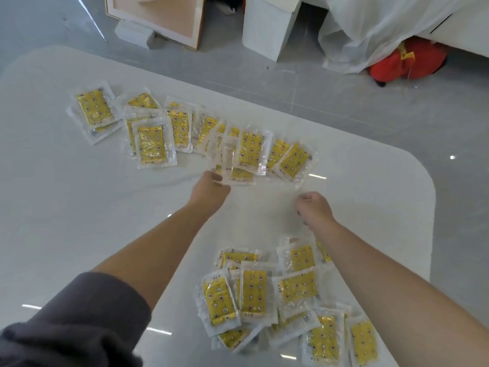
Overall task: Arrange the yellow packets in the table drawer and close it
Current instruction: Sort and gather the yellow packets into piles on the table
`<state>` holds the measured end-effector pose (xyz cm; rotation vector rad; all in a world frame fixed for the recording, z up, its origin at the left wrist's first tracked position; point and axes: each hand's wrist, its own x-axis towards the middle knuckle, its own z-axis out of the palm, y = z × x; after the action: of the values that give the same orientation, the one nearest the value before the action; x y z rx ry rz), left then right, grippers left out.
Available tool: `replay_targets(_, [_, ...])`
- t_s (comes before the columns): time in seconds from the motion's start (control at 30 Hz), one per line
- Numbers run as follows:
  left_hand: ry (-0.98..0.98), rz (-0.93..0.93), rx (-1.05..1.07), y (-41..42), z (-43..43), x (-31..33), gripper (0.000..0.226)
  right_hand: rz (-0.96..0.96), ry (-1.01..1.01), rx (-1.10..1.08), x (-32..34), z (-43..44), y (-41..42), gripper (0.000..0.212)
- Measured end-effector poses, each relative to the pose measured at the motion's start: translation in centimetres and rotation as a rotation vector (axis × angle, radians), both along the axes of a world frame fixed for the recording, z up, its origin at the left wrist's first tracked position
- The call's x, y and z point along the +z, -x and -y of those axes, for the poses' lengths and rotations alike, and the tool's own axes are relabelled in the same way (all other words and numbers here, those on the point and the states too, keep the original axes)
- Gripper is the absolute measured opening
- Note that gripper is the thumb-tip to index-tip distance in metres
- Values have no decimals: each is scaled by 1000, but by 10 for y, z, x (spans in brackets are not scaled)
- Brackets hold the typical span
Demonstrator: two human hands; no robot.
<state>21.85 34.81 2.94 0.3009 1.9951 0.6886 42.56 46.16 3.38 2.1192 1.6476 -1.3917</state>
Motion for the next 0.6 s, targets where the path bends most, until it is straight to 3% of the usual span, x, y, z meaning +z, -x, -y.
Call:
replay_targets(0.2, [69, -77, -161, -74, 77, -5, 13, -63, -56, 555, 2, 41, -47, 21])
replay_targets(0.33, [84, -146, -244, -126, 98, -12, 14, -9, -157, 887, 2, 41, -86, 27])
replay_targets(0.47, [103, -312, -387, -153, 108, -15, 32, 38, -226, 1091, -6, 38, -109, 48])
replay_targets(0.6, [284, -515, -623, -163, 113, -14, 68, 114, -289, 1134, -16, 41, -105, 62])
